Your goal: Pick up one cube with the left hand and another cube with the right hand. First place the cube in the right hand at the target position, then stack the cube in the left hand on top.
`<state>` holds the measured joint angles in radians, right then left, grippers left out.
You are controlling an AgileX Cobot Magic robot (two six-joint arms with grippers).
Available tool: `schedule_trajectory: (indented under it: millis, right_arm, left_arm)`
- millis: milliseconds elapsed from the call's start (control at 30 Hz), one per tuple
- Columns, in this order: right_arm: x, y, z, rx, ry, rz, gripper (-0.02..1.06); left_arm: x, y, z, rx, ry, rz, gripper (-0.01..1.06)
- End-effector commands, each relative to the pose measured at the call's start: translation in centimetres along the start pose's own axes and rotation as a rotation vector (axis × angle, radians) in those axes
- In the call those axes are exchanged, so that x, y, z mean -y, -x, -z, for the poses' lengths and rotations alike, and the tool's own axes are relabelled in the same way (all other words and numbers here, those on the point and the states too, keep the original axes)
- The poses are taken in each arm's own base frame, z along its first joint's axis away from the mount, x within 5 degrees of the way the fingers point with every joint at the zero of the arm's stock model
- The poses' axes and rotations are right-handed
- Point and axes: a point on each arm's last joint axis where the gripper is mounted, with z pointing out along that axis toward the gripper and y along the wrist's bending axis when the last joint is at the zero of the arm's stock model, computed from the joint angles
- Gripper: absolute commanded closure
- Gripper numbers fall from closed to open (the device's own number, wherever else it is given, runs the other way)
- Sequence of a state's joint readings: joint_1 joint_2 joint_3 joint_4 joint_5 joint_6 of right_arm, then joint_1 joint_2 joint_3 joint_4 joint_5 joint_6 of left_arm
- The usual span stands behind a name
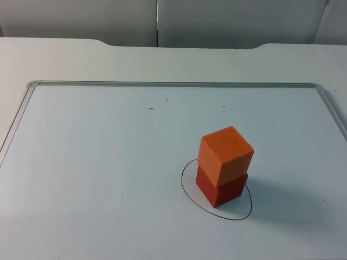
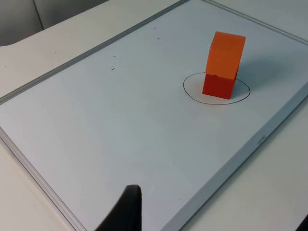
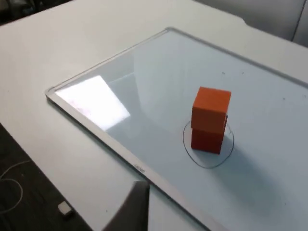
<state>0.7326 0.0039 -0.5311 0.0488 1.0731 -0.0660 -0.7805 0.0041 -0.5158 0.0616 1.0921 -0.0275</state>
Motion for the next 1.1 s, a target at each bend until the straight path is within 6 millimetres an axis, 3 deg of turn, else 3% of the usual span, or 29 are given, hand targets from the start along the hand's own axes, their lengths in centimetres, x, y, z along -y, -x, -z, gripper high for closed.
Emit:
schedule_trajectory:
  millis: [0,733,933,1067]
  right_arm:
    - [0.21,-0.57,-0.49,-0.028,-0.022,-0.015,0.11]
    - [0.56,-0.54,-0.42,-0.026,-0.061,-0.053,0.11]
    - [0.56,-0.54,-0.42,-0.026,-0.061,-0.053,0.00]
    - [0.56,-0.54,-0.42,-0.026,-0.061,-0.053,0.00]
  left_arm:
    - [0.04,0.03,-0.02,0.014,-0.006,0.006,0.00]
    - [0.04,0.03,-0.02,0.014,-0.007,0.008,0.00]
    - [0.04,0.03,-0.02,0.014,-0.007,0.008,0.00]
    - [0.04,0.03,-0.02,0.014,-0.007,0.008,0.00]
